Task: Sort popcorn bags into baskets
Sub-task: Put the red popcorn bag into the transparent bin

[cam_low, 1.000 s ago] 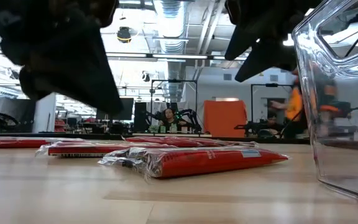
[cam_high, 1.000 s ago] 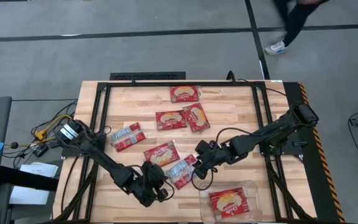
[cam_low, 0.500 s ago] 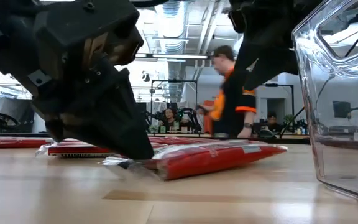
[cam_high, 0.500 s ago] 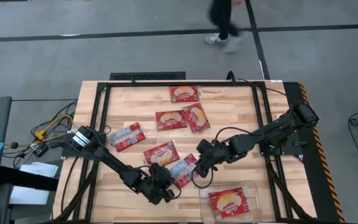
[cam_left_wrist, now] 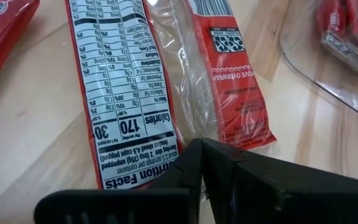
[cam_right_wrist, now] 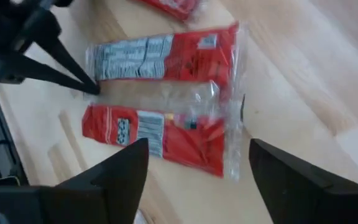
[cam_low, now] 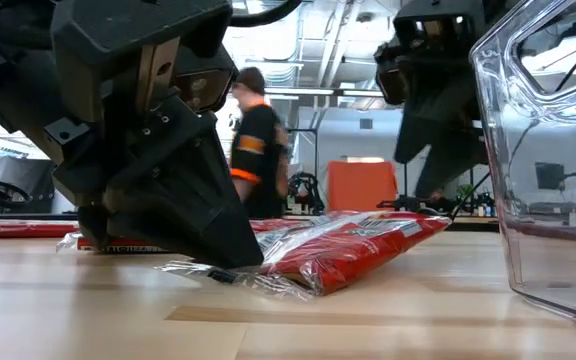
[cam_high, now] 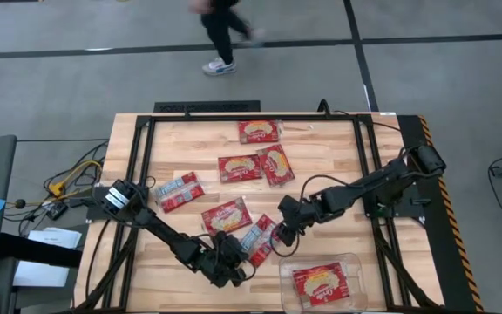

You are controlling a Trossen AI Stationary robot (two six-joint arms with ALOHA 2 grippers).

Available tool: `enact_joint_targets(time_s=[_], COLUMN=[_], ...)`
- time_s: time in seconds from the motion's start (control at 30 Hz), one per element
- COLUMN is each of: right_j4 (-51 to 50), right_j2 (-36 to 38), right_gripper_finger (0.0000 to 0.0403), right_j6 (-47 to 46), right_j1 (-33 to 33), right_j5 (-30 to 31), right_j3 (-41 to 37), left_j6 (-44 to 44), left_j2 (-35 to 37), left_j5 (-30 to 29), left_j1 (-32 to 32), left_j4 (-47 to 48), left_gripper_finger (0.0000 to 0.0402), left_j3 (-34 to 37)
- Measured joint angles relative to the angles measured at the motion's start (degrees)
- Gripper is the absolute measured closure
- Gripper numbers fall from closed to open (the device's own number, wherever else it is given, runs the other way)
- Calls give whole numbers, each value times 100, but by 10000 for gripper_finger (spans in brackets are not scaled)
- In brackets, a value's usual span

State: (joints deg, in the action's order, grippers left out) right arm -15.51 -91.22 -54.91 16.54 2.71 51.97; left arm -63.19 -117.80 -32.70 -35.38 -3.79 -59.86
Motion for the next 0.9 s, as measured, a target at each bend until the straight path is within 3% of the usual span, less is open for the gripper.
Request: enact_joint_targets(time_s=[0.2, 0.57, 0.9], right_j4=[-49, 153, 785], right_j2=[0, -3, -847], right_gripper_finger=[68, 69, 66], right_j6=[830, 1634, 1641], right_j1=[-381, -811, -794], right_j5=[-16, -438, -1078], right_j3=[-3, -3, -14], left_j6=[62, 143, 200], left_j2=[-2, -2, -2], left_j5=[45, 80, 75], left_j1=[51, 90, 142], left_j4=[20, 11, 15], left_gripper_finger=[402, 402, 402], left_j3=[4, 13, 20])
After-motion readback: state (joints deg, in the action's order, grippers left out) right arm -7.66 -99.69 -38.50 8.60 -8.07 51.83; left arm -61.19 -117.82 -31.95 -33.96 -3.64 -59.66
